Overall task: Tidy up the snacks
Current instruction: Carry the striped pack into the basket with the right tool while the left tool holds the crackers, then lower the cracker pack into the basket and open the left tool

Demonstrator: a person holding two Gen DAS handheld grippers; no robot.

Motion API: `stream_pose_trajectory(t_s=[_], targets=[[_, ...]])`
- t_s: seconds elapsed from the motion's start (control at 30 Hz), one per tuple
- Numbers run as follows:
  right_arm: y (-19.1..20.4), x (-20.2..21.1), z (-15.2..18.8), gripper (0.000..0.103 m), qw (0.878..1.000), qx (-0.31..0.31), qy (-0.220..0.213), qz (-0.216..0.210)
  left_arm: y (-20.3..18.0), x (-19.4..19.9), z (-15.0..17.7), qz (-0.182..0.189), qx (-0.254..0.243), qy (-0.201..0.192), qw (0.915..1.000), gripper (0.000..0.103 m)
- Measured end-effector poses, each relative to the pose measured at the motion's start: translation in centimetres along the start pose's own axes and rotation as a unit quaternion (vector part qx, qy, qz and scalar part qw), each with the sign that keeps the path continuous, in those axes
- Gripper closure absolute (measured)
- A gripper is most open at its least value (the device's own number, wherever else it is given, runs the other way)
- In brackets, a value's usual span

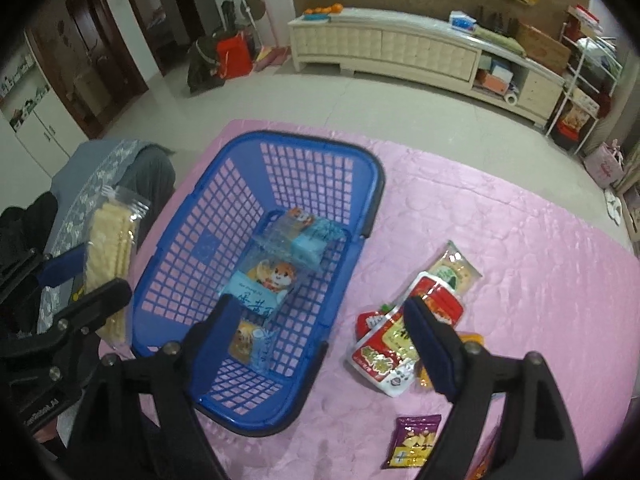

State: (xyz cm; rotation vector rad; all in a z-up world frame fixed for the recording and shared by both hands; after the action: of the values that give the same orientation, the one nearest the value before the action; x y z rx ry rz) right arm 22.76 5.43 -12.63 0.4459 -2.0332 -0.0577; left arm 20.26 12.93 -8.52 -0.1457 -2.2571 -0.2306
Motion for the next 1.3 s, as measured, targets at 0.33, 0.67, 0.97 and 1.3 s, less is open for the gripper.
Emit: stream_pose_trajectory(t_s=[0.33,0.67,0.97,1.3], targets=[[-3.0,0.2,-1.0,0.006,0.999,-0.027,-0.021,0.008,-1.5,-2.1,-1.2,0.016,-0.01,0.015,0.9997,0.059],[-6.2,-1.7,-1.7,0.0,0.999,-0.036,-0.027,0.028,-3.8,-6.6,-2.1,0.041,-0.026,0.045,0.9978,0.059],[-8.2,-3.7,-1.5,0.0,0.998,-0.053,-0.014,0.03,-5.2,-10.1,-1.6,0.064,-0.035,0.076,0.9944,0.059],[-9.8,-3.0,-1.9,0.0,0.997,-0.075,-0.017,0.025,-5.8,-9.9,-2.6,0.068,-0.05,0.066,0.9943,0.036]])
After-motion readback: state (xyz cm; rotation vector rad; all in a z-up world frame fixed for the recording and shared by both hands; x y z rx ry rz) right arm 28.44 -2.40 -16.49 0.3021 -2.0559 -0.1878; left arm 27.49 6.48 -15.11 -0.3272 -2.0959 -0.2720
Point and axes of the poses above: each gripper's, at about its wrist camera, not at the fingertips, and x roughly against the way its jaws point, y to its left, z to its underside, the point moved 9 cm from there along -x, roughly the way its jaws point, and after that the axes turned 13 degrees about -x, right-handed, at the moved point
